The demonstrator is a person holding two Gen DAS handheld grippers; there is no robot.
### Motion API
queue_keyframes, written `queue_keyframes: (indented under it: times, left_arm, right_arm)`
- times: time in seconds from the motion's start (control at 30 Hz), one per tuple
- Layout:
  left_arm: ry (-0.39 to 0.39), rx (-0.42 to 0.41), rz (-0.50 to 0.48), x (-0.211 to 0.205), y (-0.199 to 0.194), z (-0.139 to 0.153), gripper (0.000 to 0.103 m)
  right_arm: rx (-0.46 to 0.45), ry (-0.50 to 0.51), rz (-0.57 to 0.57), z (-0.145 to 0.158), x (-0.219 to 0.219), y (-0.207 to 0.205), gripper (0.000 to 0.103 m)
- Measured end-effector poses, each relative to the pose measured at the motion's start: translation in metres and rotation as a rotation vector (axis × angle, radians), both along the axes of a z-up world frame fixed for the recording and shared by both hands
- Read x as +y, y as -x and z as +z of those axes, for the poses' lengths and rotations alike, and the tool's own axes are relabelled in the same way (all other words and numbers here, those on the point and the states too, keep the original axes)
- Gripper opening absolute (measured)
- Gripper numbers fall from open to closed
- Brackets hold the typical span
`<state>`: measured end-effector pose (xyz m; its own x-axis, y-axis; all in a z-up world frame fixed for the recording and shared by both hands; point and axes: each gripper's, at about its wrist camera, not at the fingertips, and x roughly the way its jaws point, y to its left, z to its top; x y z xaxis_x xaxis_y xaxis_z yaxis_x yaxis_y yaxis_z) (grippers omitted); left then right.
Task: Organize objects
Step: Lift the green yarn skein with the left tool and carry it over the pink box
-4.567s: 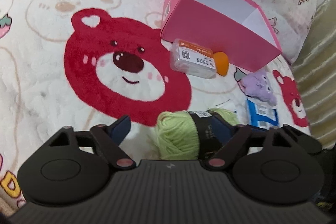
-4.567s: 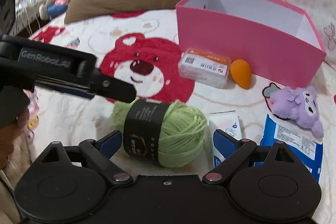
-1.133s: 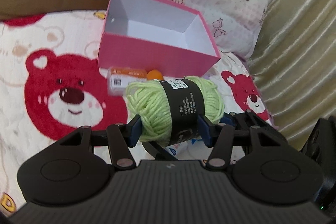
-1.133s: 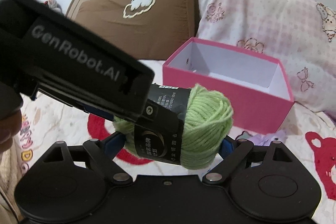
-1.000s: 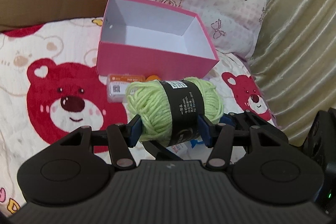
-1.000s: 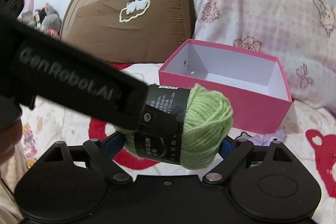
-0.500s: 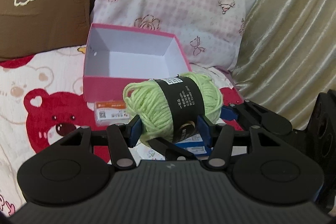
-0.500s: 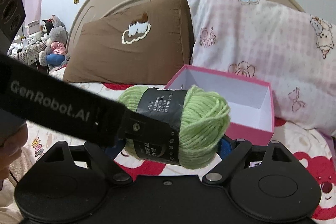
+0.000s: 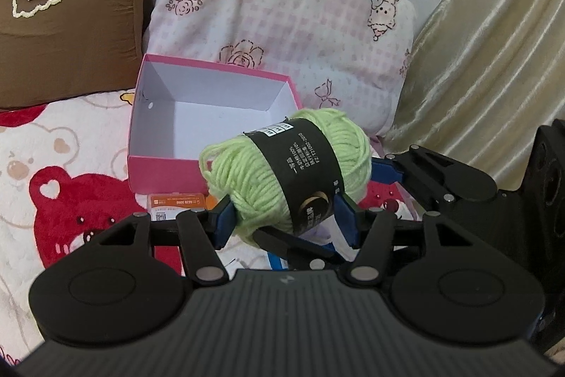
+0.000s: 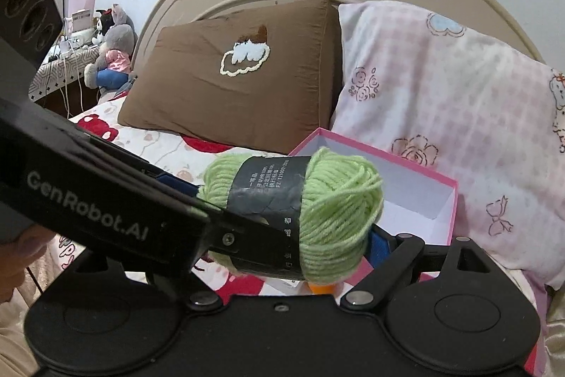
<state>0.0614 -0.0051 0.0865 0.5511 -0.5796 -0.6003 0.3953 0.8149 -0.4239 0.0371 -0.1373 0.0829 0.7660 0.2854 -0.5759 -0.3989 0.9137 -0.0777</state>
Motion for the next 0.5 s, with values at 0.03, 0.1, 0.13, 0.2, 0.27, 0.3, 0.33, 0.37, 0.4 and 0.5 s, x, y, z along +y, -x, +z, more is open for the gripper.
queue_keyframes:
  times: [0.03,0.1,0.13,0.2,0.27,0.3,0.33,0.37,0.4,0.5]
  left_arm:
    - [0.0,0.005,-0.001,0.0,-0.003,0.0,0.056]
    - [-0.001,0.01,0.003,-0.002,-0.009,-0.001,0.056]
    - [0.0,0.016,0.008,-0.002,-0.014,-0.002,0.056]
    - [0.006,0.033,0.012,-0.004,-0.022,-0.004,0.056]
    - [0.019,0.053,0.008,-0.004,-0.032,-0.006,0.056]
    - [0.028,0.065,0.001,-0.005,-0.038,-0.007,0.056]
    - [0.04,0.078,-0.007,-0.005,-0.044,-0.007,0.056]
    - [0.049,0.088,-0.013,-0.006,-0.05,-0.007,0.056]
    - [0.061,0.099,-0.019,-0.008,-0.056,-0.007,0.056]
    - [0.08,0.122,-0.03,-0.013,-0.074,-0.005,0.056]
  right_arm:
    - [0.008,0.001,0.0,0.001,-0.001,-0.003,0.091]
    - [0.03,0.004,0.002,0.003,-0.002,-0.011,0.091]
    - [0.04,0.009,0.002,0.003,-0.002,-0.015,0.091]
    - [0.06,0.017,0.003,0.002,-0.001,-0.025,0.092]
    - [0.093,0.018,-0.001,0.002,-0.002,-0.036,0.092]
    - [0.107,0.017,-0.003,0.001,-0.003,-0.041,0.092]
    - [0.123,0.017,-0.009,0.002,-0.005,-0.046,0.092]
    - [0.139,0.017,-0.017,0.003,-0.006,-0.051,0.092]
    - [0.157,0.018,-0.026,0.004,-0.009,-0.055,0.092]
    - [0.195,0.052,-0.041,0.01,-0.012,-0.07,0.093]
